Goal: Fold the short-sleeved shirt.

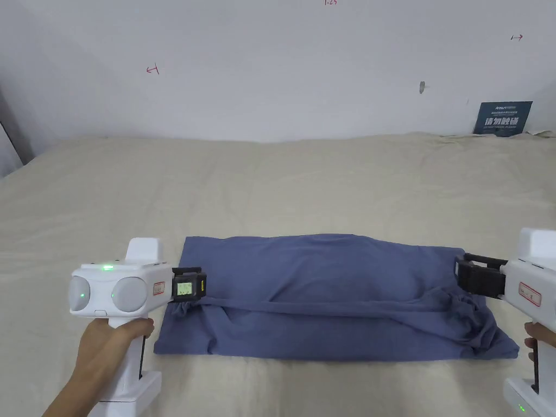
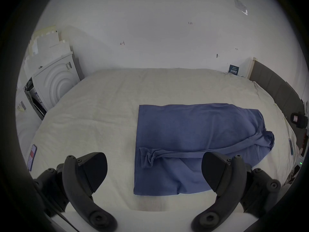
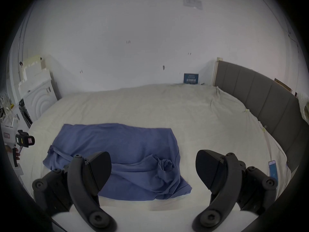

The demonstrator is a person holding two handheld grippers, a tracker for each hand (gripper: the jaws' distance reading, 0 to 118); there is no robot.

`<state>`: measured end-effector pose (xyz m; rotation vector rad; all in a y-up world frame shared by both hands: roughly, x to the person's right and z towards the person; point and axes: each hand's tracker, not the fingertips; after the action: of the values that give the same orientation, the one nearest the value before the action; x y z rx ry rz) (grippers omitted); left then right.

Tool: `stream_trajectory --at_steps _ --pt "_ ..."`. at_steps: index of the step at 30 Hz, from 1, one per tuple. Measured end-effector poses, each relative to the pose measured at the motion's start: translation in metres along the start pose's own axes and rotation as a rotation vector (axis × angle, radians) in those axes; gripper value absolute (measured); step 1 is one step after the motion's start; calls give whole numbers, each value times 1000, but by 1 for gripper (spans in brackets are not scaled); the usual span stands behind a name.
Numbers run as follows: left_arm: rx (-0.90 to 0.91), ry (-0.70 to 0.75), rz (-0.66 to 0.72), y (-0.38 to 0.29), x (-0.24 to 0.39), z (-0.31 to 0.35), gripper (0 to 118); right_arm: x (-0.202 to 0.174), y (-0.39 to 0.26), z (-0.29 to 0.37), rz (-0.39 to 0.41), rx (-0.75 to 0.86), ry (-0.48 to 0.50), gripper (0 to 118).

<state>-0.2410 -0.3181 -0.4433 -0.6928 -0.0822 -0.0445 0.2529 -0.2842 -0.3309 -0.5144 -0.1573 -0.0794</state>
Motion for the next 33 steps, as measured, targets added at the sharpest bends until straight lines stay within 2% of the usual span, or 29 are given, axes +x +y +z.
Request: stream_trajectory --at_steps 5,6,7,8,9,10,12,14,15,16,25,29,33 --pt "21 -32 55 -9 -8 19 115 5 -4 23 -22 38 13 104" --pt "31 -30 55 -12 -8 22 113 7 -6 26 -27 45 16 103" --pt "46 -24 58 -15 -8 26 106 8 -7 28 -31 46 19 100" --pt "61 -28 58 -18 -7 30 96 9 -9 32 -43 52 21 93" --pt "83 -34 62 -21 -7 33 83 10 -11 36 -53 61 25 81" --pt "93 -35 65 -23 -7 36 67 10 -13 39 -62 68 27 61" --pt "105 -39 61 -29 -6 39 51 10 -18 43 -72 86 25 36" --pt "133 -38 45 -34 -3 42 20 11 -22 47 -73 104 29 6" --pt "145 -30 20 -36 -1 44 7 10 -24 48 -76 111 27 1" --pt "147 -27 6 -38 1 44 0 11 -26 49 -72 123 17 0" --pt "19 -63 24 -30 -3 24 0 10 -29 41 -53 103 28 0" --pt "-119 -65 56 -24 -10 -7 0 9 -30 34 -44 88 26 0" --pt "-168 -60 68 -26 -18 -39 0 9 -32 27 -49 68 29 0"
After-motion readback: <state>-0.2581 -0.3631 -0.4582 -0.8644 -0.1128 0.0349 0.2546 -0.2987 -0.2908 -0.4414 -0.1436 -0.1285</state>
